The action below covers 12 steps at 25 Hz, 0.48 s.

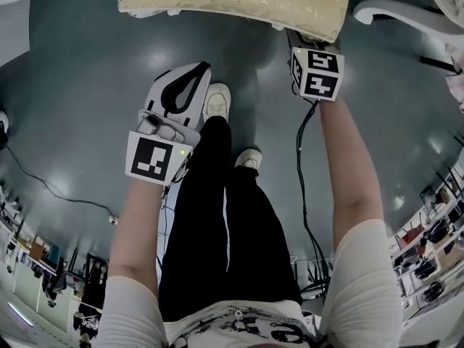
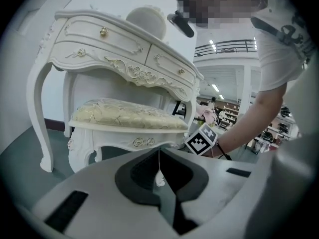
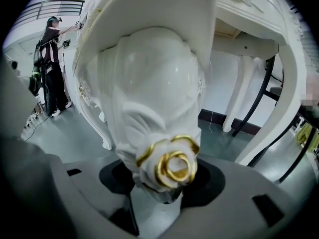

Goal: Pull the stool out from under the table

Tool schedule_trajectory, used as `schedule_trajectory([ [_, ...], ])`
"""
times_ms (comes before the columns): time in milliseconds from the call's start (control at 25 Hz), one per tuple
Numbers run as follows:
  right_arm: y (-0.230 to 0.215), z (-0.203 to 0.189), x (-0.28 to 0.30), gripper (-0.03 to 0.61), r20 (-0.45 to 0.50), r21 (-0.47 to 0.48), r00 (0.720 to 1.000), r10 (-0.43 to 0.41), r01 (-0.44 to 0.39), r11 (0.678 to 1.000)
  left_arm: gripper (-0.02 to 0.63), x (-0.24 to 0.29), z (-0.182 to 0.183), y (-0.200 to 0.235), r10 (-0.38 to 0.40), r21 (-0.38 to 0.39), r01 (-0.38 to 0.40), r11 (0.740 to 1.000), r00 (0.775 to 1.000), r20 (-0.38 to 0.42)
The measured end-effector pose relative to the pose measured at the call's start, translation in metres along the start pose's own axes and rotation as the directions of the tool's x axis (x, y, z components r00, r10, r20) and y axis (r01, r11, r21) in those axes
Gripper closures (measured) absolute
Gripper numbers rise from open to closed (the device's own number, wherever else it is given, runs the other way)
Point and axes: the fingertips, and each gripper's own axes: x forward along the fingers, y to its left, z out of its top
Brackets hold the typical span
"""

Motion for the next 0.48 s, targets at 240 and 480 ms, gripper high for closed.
schedule_trajectory([
  [240,0.013,-0.024,-0.027,0.33,0.003,-0.028,1.0,0.031,-0.031,0.999,0.592,-0.031,-0.021,-0.029,0.017,-0.032,-0.017,0.999,1.0,-0.002],
  [480,0.035,-0.05,-0.048,0.33,-0.003,-0.039,0.999,0.048,-0.048,0.998,0.592,-0.055,-0.044,-0.044,0.036,-0.046,-0.036,0.998,0.999,-0.008],
])
